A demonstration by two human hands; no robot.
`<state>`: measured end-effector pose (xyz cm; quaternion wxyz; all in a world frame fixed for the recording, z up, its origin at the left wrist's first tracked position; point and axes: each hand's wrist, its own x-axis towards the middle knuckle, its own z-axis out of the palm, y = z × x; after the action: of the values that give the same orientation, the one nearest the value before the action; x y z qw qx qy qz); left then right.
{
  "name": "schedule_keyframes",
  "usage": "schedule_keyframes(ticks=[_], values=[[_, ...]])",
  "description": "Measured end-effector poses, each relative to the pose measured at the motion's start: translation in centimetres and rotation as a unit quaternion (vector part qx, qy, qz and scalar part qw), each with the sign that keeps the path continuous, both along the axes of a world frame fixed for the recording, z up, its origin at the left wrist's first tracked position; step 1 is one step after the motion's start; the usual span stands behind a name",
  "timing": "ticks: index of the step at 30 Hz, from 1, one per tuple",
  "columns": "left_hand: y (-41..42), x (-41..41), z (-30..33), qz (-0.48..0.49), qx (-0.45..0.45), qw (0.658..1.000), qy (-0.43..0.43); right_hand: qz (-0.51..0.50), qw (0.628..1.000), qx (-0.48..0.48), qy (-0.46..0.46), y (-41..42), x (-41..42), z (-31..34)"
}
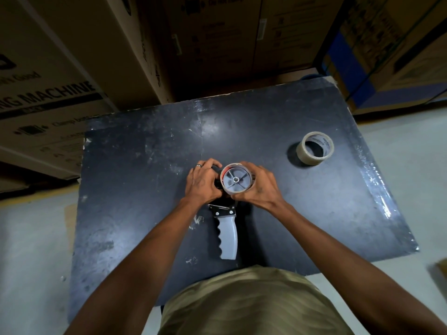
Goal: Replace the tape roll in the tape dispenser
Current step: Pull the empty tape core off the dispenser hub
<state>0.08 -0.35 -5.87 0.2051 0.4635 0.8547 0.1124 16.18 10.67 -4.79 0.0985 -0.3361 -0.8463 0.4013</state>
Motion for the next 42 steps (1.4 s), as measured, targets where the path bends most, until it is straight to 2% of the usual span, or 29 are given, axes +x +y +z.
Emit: schedule_keyframes(ticks=[21, 31, 35, 42], values=[[-0.3, 0.7, 0.5, 0.002, 0.008, 1.0, 0.03, -0.027, 0.998, -0.021, 0.06, -1.0, 0.6, 0.7], [-0.5, 1.1, 1.7, 0.012, 0.021, 1.0, -0.007, -0.054, 0.993, -0.041, 0.101, -1.2, 1.2, 0.5], [-0.6, 1.1, 1.6, -0.009, 0.02, 1.0, 0.003, -0.059, 0.991, -0.042, 0.115, -1.3, 1.5, 0.9], [-1.0, 0.5, 1.0, 0.01, 0.114, 0.993, -0.033, -0.107, 0.981, -0.05, 0.151, -1.5, 3.2, 1.6]])
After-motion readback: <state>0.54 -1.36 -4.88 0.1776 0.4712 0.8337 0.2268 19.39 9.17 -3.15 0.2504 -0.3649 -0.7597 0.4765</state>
